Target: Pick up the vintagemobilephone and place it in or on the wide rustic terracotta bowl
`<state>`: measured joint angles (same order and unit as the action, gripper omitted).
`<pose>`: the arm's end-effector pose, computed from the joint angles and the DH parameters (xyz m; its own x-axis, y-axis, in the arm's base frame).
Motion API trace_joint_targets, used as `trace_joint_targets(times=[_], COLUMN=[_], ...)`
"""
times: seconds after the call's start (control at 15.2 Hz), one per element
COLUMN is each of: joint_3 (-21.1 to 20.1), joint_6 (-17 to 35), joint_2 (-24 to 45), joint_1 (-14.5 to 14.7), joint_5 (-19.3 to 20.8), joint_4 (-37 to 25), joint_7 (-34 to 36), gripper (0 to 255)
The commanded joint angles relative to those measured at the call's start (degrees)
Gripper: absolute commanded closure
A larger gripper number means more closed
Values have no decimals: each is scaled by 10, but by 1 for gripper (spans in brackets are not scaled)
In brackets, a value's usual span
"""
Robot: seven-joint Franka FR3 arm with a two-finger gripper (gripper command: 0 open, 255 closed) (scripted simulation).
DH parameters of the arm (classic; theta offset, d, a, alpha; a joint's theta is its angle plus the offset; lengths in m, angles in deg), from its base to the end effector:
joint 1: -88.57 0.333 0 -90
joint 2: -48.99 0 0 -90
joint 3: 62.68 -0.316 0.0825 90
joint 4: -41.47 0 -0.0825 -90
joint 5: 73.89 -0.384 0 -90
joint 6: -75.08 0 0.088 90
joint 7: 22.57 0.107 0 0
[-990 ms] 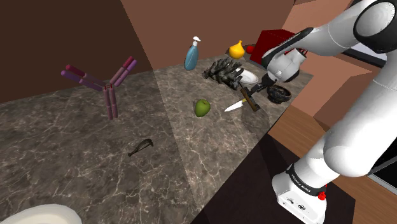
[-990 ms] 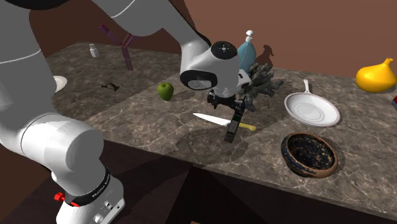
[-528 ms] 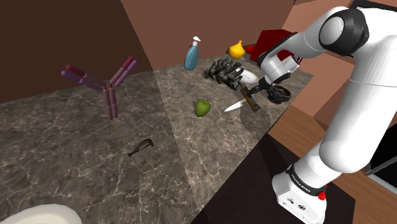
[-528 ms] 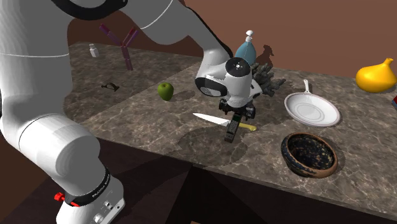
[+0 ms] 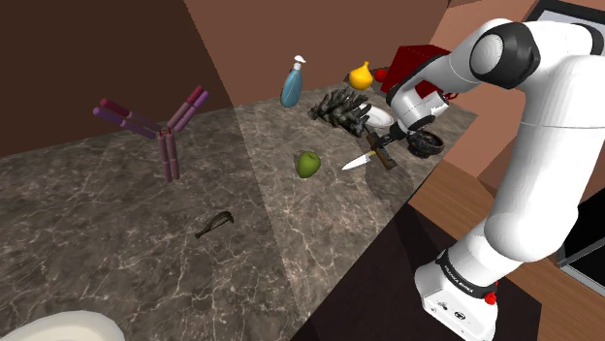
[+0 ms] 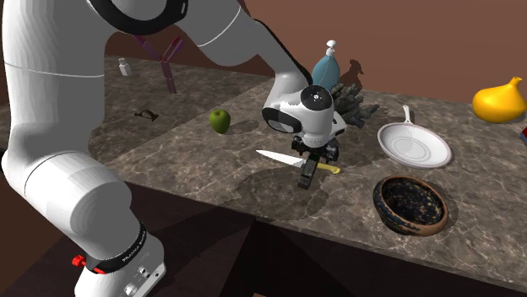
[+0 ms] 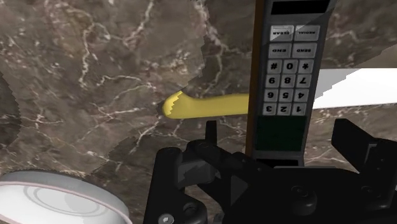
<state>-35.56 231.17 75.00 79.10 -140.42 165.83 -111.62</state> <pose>0.4295 -0.3633 0.2131 0.9156 -0.0493 0.3991 -0.0602 -0.9981 0.0148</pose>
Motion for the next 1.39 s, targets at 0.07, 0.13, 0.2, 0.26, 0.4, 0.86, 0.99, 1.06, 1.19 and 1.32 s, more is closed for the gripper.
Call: trace_joint_targets(times=[0.07,0.13,0.2,0.26,0.4,0.86,0.99,1.06,1.19,1.32], joint_3=[-1,-1,0,0,0,-1,10,16,27,38], joint_6=[0,0,0,0,0,0,-4,-6,-11,-15], joint_2=[1,1,1,1,1,1,-13,-20,-34,-47], joint_1=[-1,-1,0,0,0,0,8,12,21,30], joint_5=[-1,-1,-1,-1,-1,-1,20,31,52,75], joint_4=[0,0,0,0,0,0,5,8,12,16], joint_7=[-1,-1,-1,-1,-1,-1,17,27,45,64], gripper=[0,0,0,255,255,255,255,255,255,255])
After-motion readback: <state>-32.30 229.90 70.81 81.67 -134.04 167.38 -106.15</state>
